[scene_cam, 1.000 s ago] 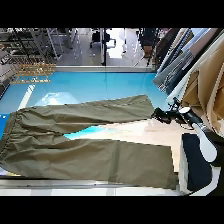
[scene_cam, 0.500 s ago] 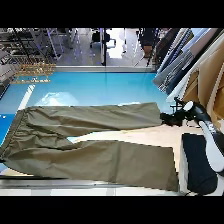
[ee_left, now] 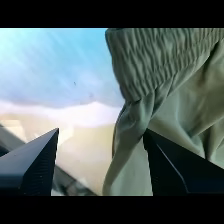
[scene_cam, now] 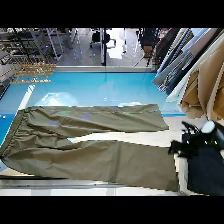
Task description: Fold the clothes and pants, and hang the long-sleeved shirts on hangers.
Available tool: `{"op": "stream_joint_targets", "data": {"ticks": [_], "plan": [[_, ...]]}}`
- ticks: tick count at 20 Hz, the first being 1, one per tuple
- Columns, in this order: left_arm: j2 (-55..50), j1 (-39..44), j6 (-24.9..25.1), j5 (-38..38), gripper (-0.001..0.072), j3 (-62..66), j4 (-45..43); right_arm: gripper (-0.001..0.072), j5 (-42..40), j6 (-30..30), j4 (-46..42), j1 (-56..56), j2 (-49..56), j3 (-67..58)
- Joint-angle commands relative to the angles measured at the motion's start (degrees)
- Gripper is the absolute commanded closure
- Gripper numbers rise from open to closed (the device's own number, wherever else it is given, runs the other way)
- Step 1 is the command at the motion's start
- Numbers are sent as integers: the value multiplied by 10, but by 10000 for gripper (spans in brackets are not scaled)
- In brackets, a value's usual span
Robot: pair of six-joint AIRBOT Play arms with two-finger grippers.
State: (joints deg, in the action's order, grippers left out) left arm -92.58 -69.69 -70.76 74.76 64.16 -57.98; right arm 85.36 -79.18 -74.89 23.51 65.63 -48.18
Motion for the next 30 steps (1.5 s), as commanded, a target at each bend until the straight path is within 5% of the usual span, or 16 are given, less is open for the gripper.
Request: {"op": "stream_joint_targets", "data": {"ticks": [1,9,12,18,19,20,21,24,29,30], "plan": [[-1,2,1,-17,152,0,46,200,32,43,25,76,-89,100],[-1,7,7,-7,153,-1,45,219,-207,59,69,97,-47,101],[-1,7,18,-3,153,-1,45,285,-240,97,80,97,-6,100],[-1,7,18,3,153,-1,45,287,-266,160,111,96,53,100],[-1,7,18,5,152,-1,45,332,-283,163,125,97,60,100],[-1,7,18,7,153,-1,45,560,-296,180,148,96,66,100],[-1,7,18,9,153,-1,45,698,-305,205,177,96,68,99],[-1,7,18,9,153,-1,45,705,-361,228,223,77,71,68],[-1,7,18,9,153,-1,45,697,-491,155,222,7,109,-43],[-1,7,18,9,152,-1,45,480,-476,136,222,-2,132,-74]]}}
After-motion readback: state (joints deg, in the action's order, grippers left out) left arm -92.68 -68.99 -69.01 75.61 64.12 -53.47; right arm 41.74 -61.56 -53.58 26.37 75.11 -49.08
